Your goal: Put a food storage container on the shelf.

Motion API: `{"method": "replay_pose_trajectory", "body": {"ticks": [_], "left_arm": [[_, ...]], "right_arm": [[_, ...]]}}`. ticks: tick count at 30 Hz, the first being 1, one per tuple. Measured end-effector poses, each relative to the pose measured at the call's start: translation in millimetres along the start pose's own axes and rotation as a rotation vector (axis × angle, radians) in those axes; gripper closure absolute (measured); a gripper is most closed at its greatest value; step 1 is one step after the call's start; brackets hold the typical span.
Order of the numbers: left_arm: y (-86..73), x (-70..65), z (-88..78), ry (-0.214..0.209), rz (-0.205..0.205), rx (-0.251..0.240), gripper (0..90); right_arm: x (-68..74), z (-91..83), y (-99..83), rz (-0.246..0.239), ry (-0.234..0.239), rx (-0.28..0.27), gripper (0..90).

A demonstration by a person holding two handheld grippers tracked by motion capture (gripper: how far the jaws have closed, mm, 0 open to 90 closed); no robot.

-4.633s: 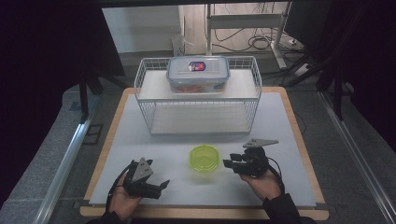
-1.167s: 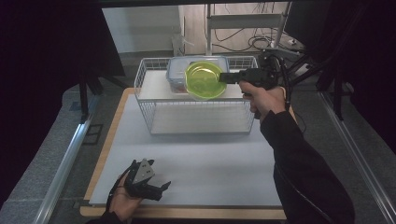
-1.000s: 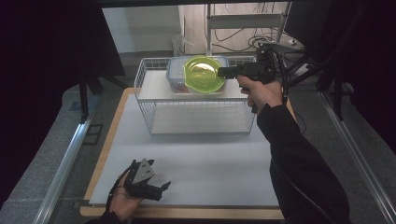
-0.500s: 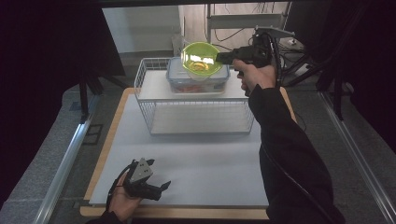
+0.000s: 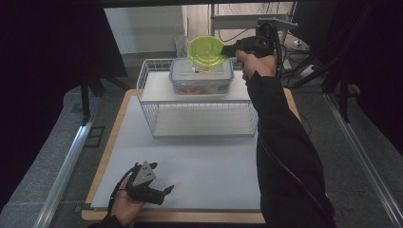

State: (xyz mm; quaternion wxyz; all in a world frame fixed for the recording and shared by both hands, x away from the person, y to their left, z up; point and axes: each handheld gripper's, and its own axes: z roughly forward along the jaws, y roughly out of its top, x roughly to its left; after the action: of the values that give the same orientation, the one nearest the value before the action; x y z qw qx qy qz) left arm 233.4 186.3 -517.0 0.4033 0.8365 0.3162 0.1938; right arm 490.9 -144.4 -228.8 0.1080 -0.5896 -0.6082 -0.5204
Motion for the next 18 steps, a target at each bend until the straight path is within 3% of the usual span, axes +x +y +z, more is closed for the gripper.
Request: {"method": "replay_pose_trajectory", "body": {"ticks": [8,18], "left_arm": [[0.2,-1.3,0.3,-0.001,0.008,0.003,4.1],[0.2,-2.4,1.1,-0.002,0.016,0.011,4.1]], "right_arm": [[2.7,12.4,5.2,0.009,-0.047,0.013,81.1],[-2.6,27.4,12.2,0.055,-0.089,0.014,81.1]]}}
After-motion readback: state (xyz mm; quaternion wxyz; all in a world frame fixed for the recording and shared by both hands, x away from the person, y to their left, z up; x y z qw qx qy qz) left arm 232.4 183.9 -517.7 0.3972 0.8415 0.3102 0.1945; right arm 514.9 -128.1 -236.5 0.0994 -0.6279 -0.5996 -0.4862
